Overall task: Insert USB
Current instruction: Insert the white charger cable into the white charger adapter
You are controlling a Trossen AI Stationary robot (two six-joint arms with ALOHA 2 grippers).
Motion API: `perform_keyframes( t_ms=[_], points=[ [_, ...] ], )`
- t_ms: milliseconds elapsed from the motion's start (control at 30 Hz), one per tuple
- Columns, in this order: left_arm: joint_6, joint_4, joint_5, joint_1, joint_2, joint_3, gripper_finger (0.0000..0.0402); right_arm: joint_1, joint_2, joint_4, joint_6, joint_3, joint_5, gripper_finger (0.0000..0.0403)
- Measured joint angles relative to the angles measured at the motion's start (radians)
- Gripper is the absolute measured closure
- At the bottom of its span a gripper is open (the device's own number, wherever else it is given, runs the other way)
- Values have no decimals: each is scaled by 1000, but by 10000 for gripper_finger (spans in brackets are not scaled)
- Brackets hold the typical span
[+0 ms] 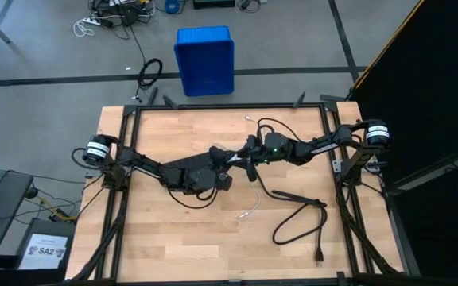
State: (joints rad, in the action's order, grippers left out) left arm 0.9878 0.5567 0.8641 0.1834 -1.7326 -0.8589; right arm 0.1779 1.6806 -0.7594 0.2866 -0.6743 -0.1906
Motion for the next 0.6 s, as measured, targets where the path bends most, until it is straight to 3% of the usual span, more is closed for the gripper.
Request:
perform_keyframes(
  t_ms=[133,367,500,600],
  points=[
    [-115,-10,-31,11,41,12,151,5,0,-4,5,1,-96,287],
    [-272,100,-209,16,176,150,157,4,0,-62,-21,1,-274,287],
    [-404,299,-364,14,250,280,161,-12,0,-142,-51,33,-393,287],
    [-501,506,-461,10,267,382,162,-23,4,-302,-50,108,-444,287]
  ],
)
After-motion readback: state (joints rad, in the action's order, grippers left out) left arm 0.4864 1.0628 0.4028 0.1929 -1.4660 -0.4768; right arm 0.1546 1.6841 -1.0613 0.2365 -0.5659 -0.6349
